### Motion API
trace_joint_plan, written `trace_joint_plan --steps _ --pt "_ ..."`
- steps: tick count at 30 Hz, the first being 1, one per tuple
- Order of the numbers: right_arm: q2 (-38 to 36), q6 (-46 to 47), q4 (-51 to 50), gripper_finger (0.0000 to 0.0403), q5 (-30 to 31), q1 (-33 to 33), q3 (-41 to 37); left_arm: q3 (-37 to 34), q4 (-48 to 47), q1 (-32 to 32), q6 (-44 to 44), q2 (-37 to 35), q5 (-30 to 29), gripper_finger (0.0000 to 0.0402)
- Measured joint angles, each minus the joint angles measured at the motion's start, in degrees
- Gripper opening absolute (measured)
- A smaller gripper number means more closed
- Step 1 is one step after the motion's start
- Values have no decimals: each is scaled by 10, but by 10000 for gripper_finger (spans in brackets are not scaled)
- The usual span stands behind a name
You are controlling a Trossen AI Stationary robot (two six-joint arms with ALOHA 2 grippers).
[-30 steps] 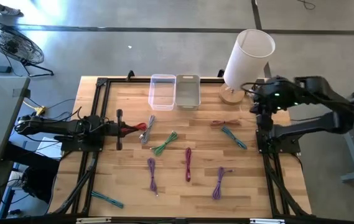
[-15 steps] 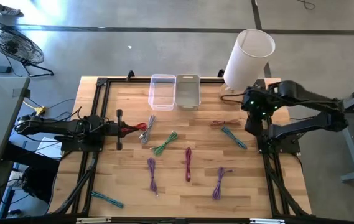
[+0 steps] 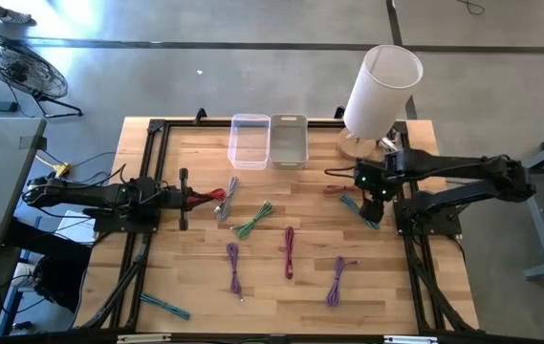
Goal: Pick & Place USB Port
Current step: Put the blue and black charger cable into the transparent bin
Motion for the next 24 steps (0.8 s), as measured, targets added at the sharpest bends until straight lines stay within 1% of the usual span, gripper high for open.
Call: trace_joint_plan --steps 6,10,12,19,24 --pt "0 23 59 220 1 0 -66 0 -24 0 0 0 -4 1" --pt "0 26 88 220 7 0 -96 0 -28 0 0 0 -44 1" --pt "0 26 99 220 11 0 -109 0 -23 0 0 0 -51 1" --pt "0 26 167 220 10 0 -150 0 -14 0 0 0 -48 1" --pt "0 27 197 220 7 0 -179 0 -14 0 0 0 -48 1"
